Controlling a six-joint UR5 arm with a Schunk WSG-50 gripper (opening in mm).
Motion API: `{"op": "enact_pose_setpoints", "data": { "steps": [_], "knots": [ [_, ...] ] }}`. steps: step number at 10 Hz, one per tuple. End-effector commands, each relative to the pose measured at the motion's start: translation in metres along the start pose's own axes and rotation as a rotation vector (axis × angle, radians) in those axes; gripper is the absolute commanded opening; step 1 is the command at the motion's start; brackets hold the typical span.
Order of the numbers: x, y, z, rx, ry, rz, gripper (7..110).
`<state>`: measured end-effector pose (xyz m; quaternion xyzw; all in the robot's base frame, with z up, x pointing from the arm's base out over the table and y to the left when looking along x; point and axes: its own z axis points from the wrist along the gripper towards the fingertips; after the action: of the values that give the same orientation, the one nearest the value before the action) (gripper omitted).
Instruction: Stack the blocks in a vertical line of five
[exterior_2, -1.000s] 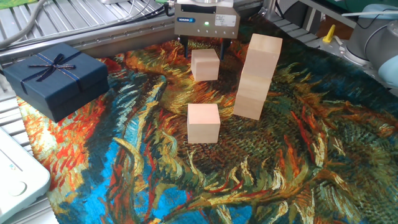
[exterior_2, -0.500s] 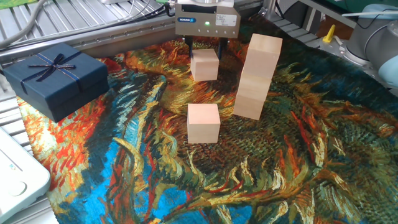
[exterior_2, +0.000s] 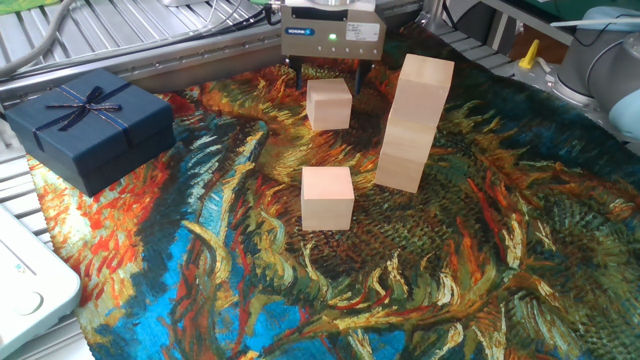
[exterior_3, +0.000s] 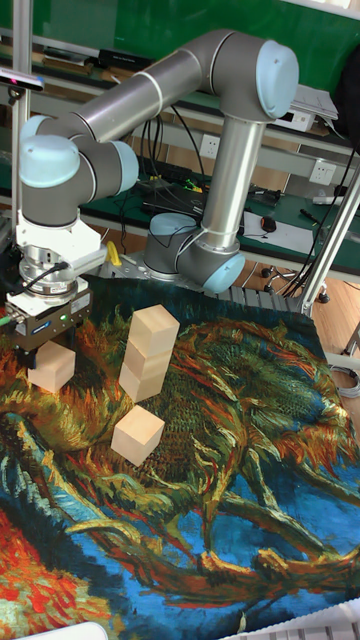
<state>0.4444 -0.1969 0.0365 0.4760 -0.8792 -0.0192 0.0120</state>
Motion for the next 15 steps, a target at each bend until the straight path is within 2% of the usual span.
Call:
{"op": "enact_pose_setpoints", "data": {
  "steps": [1, 2, 3, 4, 6, 7, 8, 10, 13, 15],
  "knots": [
    [-0.001, -0.002, -0.001, 0.005, -0.008, -0.05, 110],
    [-0.001, -0.004, -0.001, 0.016, -0.008, -0.035, 110],
    [0.002, -0.013, -0.001, 0.048, 0.005, -0.007, 110],
    [-0.001, -0.012, -0.001, 0.046, -0.008, -0.007, 110],
    [-0.018, -0.01, -0.002, 0.039, -0.077, -0.003, 110],
    [-0.033, -0.013, 0.013, 0.052, -0.106, -0.001, 88],
    [-0.036, -0.016, 0.024, 0.062, -0.107, -0.004, 88],
    [-0.032, -0.017, 0.033, 0.065, -0.097, -0.013, 88],
    [-0.021, -0.01, 0.022, 0.053, -0.085, -0.018, 88],
    [-0.017, -0.007, 0.022, 0.046, -0.084, -0.032, 88]
  ]
}}
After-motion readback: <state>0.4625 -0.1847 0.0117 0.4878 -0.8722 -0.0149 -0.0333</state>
